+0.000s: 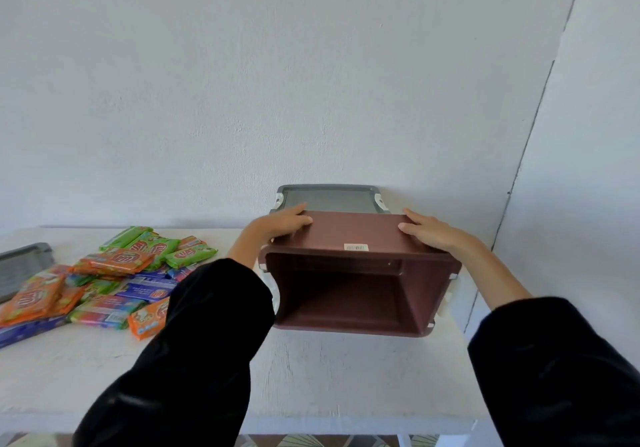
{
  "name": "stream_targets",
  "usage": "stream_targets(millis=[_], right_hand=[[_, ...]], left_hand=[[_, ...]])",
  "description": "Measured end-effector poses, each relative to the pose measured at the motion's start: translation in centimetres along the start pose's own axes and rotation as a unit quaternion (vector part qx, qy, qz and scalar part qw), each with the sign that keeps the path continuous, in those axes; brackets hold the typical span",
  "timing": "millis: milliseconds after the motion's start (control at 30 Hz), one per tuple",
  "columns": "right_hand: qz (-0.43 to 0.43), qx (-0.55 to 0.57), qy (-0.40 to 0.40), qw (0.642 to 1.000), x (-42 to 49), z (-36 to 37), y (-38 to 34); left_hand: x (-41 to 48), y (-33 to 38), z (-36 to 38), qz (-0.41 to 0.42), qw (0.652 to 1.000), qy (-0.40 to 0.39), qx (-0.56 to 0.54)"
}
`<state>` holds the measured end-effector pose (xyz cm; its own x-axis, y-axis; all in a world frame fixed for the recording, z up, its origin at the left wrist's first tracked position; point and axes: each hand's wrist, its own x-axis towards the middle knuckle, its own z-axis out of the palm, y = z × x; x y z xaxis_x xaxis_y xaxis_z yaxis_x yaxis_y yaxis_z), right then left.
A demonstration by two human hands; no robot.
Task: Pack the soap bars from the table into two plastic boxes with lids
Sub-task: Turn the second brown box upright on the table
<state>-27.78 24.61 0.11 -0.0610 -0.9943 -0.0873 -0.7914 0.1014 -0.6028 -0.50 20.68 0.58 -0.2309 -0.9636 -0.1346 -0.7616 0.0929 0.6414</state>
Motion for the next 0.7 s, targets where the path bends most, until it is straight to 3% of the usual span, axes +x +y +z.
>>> stream_targets(millis=[67,133,233,333,433,533,700], right_hand=[[0.022,0.128,-0.058,0.99,0.9,-0.6,0.5],[0.029,0.251,-0.061,0.966,1.0,-0.5,1.7],[-0.02,0.307,0.106,0.945,0.7,1.8,3.6],[-0.131,0.258,0.268,0.919,-0.9,5.2,3.9],[-0.157,0.176,0.393,0.889,-1.3,9.0,4.5],[-0.109,0.15,0.411,0.893,-1.2,12.2,6.1],[-0.119,0.086,0.443,0.885,-1.3,11.9,6.8]], left_hand=[[0.1,-0.9,-0.6,-0.006,0.991,-0.046,-0.124],[-0.2,-2.3,-0.4,-0.023,0.968,-0.021,-0.249],[-0.3,-5.1,2.0,0.005,0.951,0.115,-0.287],[-1.6,-5.8,5.8,0.078,0.912,0.272,-0.295],[-3.3,-5.9,9.4,0.135,0.911,0.341,-0.191],[-2.9,-7.7,11.5,0.117,0.929,0.35,-0.007],[-2.4,-8.0,11.1,0.076,0.929,0.357,0.068]])
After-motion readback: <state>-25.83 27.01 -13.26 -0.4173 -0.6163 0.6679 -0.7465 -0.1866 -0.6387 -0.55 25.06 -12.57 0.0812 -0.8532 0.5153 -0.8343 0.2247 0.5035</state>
